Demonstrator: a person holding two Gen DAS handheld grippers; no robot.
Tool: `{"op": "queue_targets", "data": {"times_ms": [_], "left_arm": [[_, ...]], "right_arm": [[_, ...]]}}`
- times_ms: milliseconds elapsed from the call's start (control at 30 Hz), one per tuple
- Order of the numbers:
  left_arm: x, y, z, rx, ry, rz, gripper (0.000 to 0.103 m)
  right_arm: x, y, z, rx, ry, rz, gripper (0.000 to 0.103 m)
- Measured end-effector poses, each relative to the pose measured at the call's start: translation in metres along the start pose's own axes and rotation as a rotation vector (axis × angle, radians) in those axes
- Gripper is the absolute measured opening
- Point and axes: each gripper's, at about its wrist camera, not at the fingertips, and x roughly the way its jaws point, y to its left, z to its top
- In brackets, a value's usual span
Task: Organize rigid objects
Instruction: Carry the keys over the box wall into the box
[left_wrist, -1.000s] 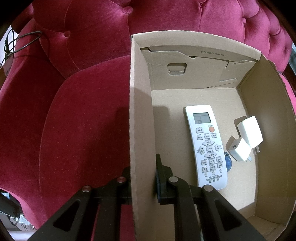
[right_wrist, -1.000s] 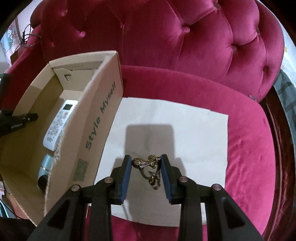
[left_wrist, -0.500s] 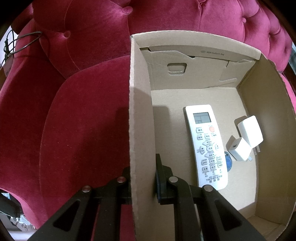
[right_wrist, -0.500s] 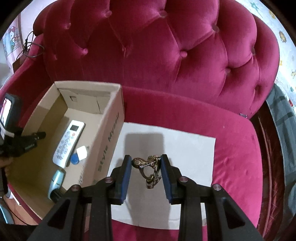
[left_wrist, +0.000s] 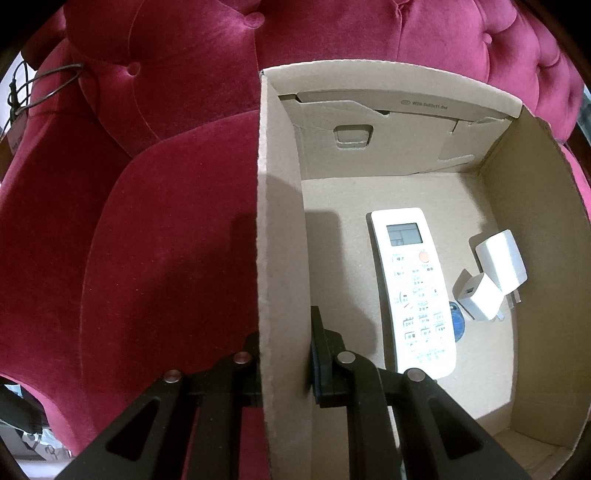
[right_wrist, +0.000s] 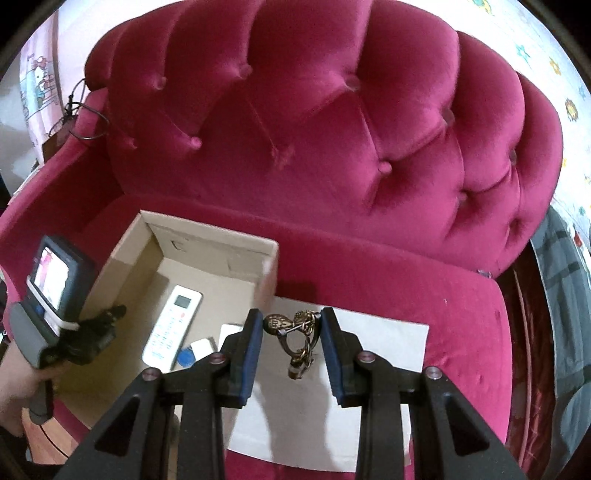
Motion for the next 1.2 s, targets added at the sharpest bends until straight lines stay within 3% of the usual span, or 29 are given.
{"op": "queue_targets", "data": {"times_ms": [533,1200], "left_arm": [[-0.001,0.007,0.000,-0.015,0.001,-0.027,0.014],[-0.001,0.011,0.001,-0.015,0.001,-0.032,0.014]], "right_arm": [[0.015,0.076,0.020,-0.080,-0.001,0.109,0.033],[0.097,0.108,-0.015,-0.059,0.171,0.126,0.033]]}}
